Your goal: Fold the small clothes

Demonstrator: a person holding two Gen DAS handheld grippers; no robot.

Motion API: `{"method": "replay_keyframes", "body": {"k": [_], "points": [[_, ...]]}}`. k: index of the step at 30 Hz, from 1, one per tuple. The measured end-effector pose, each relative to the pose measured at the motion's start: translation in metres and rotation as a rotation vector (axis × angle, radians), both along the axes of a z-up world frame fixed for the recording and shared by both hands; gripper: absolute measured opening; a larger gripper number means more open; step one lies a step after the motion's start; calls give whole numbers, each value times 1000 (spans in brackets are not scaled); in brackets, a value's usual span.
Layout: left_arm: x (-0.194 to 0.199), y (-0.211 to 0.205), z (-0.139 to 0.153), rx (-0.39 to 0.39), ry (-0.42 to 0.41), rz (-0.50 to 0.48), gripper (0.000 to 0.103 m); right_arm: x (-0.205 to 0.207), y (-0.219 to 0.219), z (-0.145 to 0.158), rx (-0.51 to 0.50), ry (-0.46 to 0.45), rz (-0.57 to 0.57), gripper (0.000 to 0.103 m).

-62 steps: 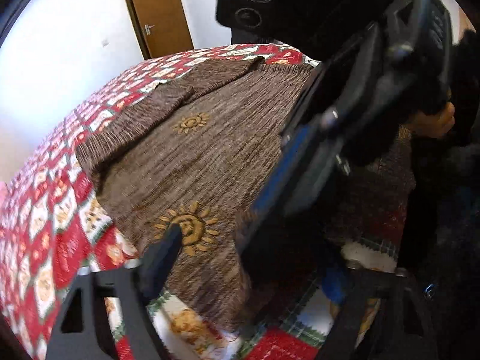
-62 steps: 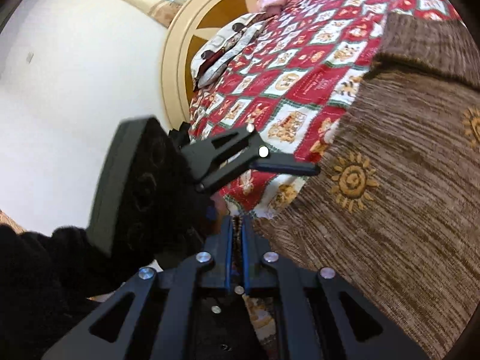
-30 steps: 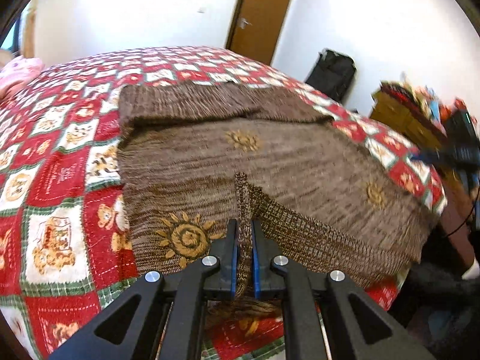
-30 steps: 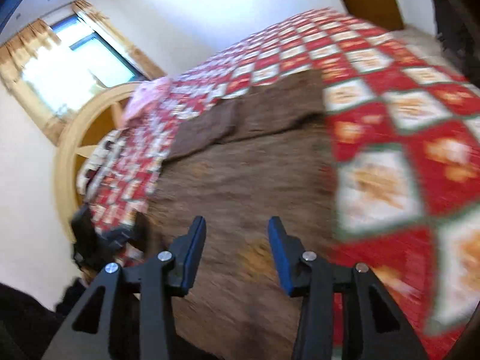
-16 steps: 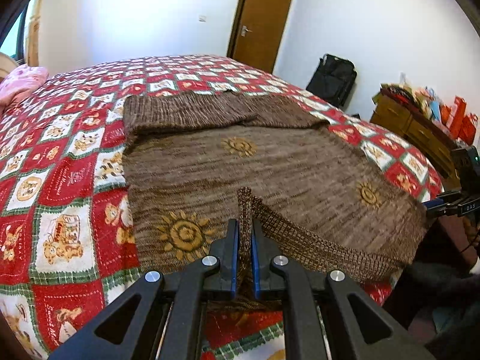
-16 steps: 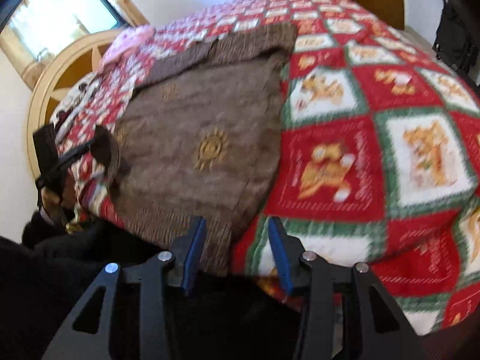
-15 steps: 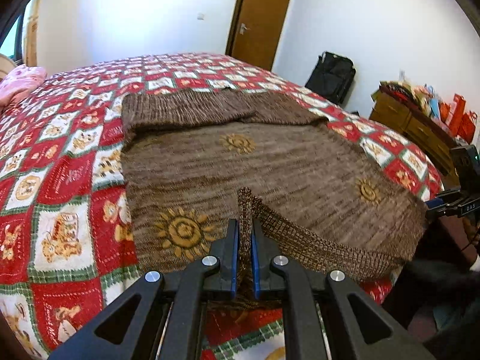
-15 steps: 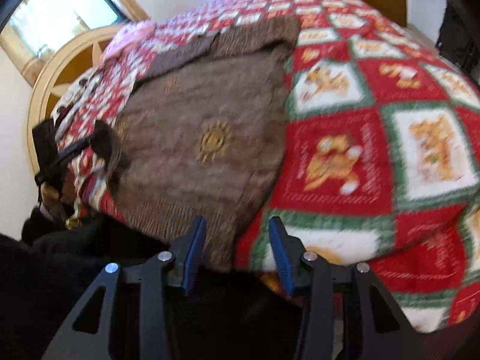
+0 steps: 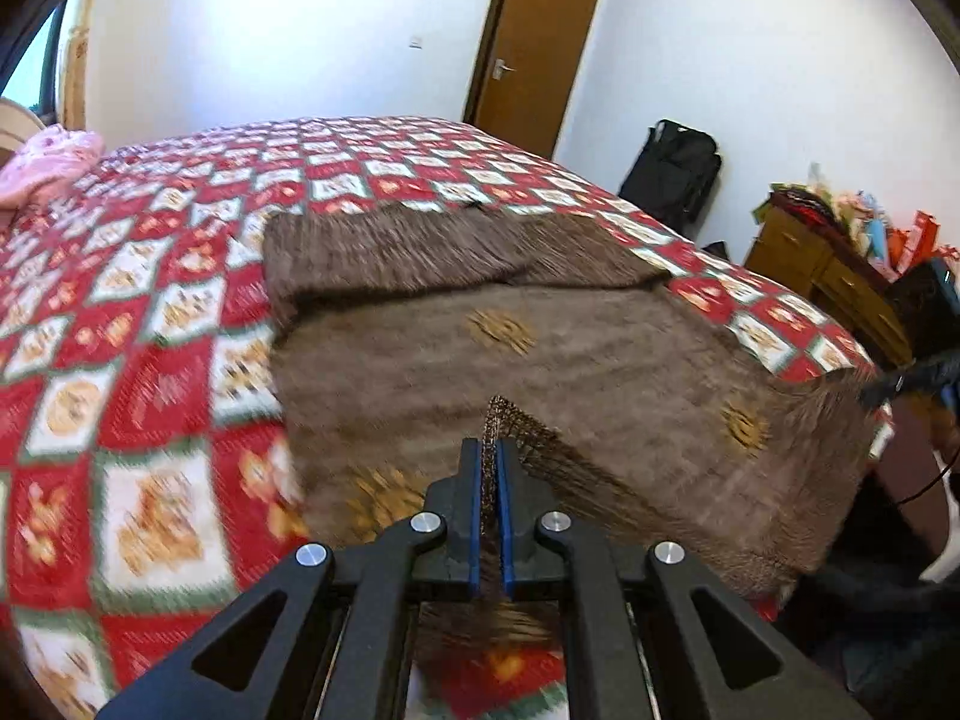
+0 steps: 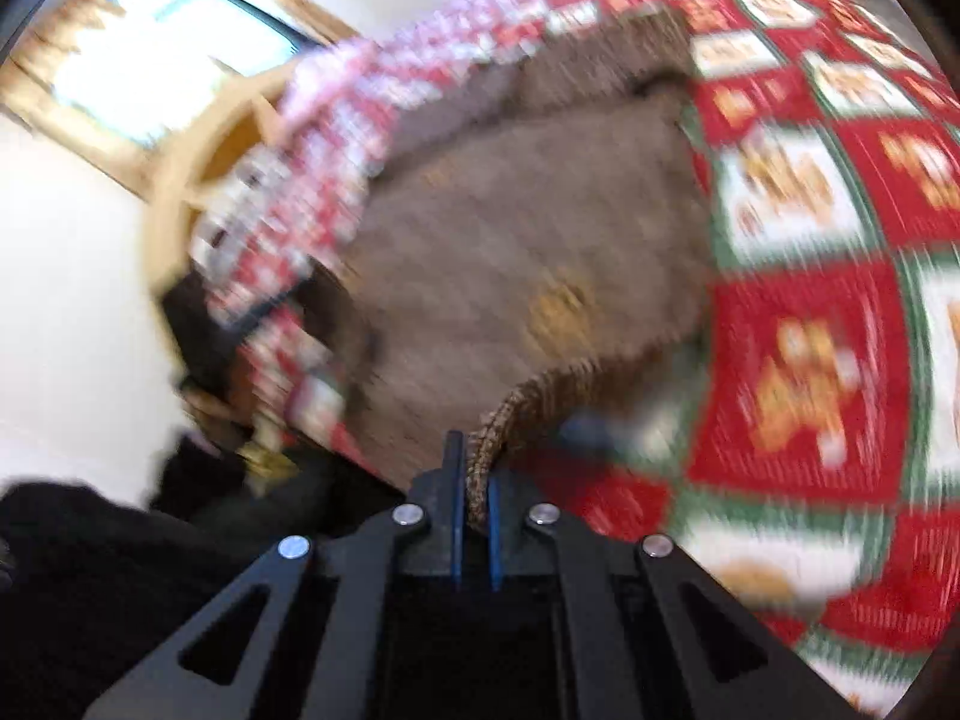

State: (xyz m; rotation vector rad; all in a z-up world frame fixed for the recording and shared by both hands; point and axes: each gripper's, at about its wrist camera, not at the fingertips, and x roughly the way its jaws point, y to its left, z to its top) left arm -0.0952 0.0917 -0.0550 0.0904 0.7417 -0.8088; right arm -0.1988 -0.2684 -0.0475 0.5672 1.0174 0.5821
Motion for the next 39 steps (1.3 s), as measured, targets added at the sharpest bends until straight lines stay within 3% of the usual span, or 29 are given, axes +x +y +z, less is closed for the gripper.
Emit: {"method": "replay_keyframes", "body": {"k": [5, 10, 15, 16, 18, 19, 21, 25, 27, 29, 31, 32, 34, 39], "points": [[27, -6, 3, 52, -30, 20, 4, 54, -17, 12, 74, -36, -101, 9], [64, -12, -1, 84, -11, 96, 4, 115, -31, -23, 103, 40, -236, 9], [99, -5, -20, 67, 65, 211, 4, 139, -53, -54, 70, 87, -352, 14], [102, -3, -24, 66, 84, 226, 4, 138, -60, -57, 89, 91, -377, 17], [100, 0, -25, 51, 92, 196, 4, 130, -72, -56, 145, 86, -409, 39], [96, 1, -22, 38, 84, 168, 4, 121, -77, -49, 149, 54, -419, 44], [81, 3, -13, 24, 42, 87, 4, 104, -79, -29, 79, -26, -419, 64], [67, -2, -11, 66, 24, 1, 5, 84, -61, 6, -136, -166, -395, 70], [69, -7, -23, 90, 71, -6, 9, 82, -49, 11, -194, -201, -388, 70], [73, -12, -39, 123, 124, 11, 20, 84, -38, 10, -207, -216, -370, 69], [74, -14, -47, 96, 154, 29, 26, 88, -27, 7, -208, -223, -347, 69], [73, -13, -46, 71, 156, 27, 41, 92, -23, 5, -206, -222, -339, 69], [71, -17, -46, 48, 171, 0, 60, 98, -16, 1, -200, -217, -326, 69], [60, -27, -35, 179, 32, 66, 62, 97, -5, 2, -198, -221, -302, 69]]}}
